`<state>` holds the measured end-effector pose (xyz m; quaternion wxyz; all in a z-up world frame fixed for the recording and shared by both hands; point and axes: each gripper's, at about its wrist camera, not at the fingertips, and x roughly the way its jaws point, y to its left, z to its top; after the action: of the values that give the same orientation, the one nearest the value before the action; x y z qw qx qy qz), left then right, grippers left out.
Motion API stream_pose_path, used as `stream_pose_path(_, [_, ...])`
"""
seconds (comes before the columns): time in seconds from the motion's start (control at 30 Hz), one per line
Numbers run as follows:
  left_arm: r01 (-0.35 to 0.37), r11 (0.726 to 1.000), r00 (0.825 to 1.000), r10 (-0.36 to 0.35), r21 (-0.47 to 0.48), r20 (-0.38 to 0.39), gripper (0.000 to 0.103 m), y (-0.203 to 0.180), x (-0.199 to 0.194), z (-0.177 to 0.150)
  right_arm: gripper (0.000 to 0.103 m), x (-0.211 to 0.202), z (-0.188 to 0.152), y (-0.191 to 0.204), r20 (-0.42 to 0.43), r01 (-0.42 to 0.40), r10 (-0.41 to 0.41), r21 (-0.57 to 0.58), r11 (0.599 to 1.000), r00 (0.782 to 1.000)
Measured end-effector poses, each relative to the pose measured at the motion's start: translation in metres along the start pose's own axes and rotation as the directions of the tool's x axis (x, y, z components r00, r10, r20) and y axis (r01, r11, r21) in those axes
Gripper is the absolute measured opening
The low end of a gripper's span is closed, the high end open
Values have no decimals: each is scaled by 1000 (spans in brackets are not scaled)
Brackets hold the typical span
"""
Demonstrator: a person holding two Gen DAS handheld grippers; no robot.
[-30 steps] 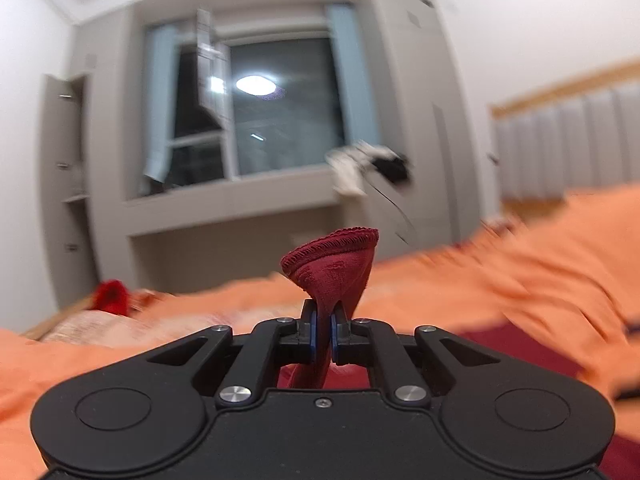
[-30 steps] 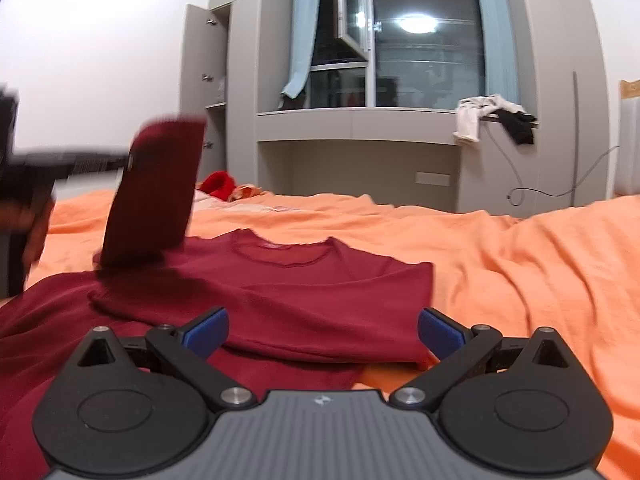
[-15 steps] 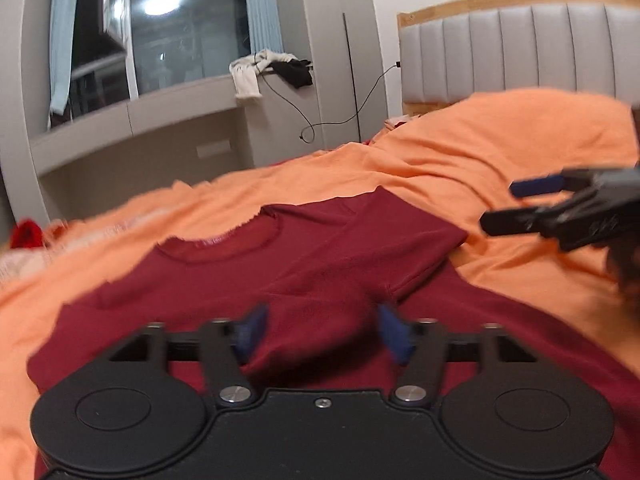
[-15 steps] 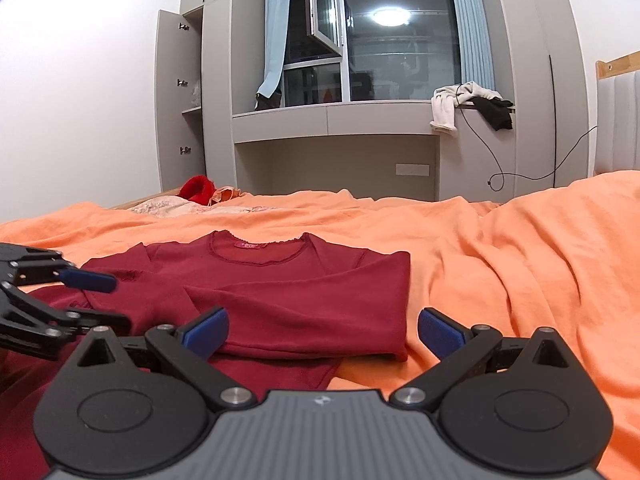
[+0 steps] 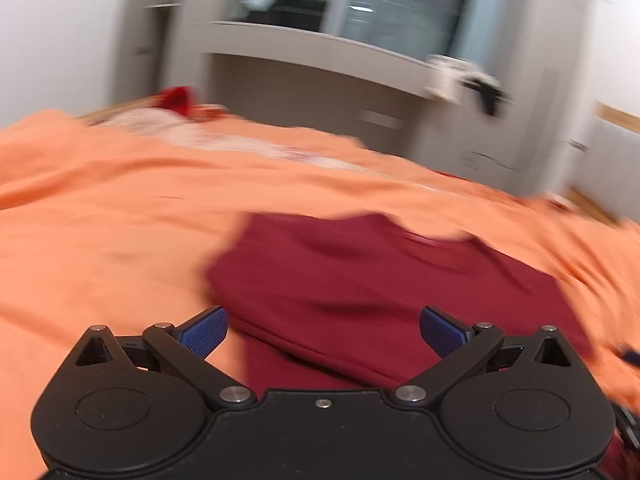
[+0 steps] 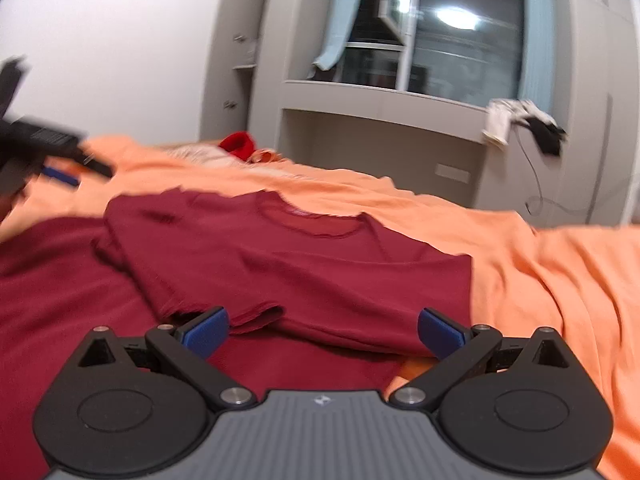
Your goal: Fold small clothes
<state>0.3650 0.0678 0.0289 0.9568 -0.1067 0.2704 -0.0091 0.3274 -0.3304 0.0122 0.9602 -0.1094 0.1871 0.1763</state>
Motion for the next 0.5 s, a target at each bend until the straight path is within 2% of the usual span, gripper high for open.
stream_pose_path(0.07, [-80,995,997,80,-53,0,102,26,19,12,103,2,-3,11,-4,-9,8,-61,998,1000])
stream_pose_path(0.13, [-113,988,994,112,-107,-15,96,49,35,22,103,4,-6,21,-6,-20,19,-118,993,1000])
stream_pose_path(0.17, [-109,984,994,105,-139,-35,93,59,44,27,103,5,-6,26,-7,-25,25,-149,989,1000])
stream_pose_path(0.23, [-66,971,996,50,-230,-72,77,77,58,32,103,4,-8,35,-5,-29,29,-199,980,1000])
stream_pose_path(0.27, [-46,962,996,25,-269,-83,75,81,66,33,103,4,-9,39,-3,-29,30,-223,974,1000])
stream_pose_path(0.3, [-35,953,996,8,-302,-91,68,86,72,33,103,4,-10,42,-1,-29,30,-237,971,1000])
stream_pose_path(0.37, [-34,944,994,-4,-328,-113,44,90,82,30,103,5,-10,44,0,-32,33,-248,968,999])
stream_pose_path(0.4, [-27,943,992,-17,-332,-127,20,91,87,28,103,7,-10,44,-1,-34,35,-245,969,999])
stream_pose_path(0.43, [-17,942,990,-32,-335,-141,10,91,92,25,103,8,-9,43,-3,-38,39,-238,971,999])
stream_pose_path(0.5, [-28,941,992,-14,-337,-122,7,90,90,19,103,8,-9,40,-6,-43,43,-223,974,999])
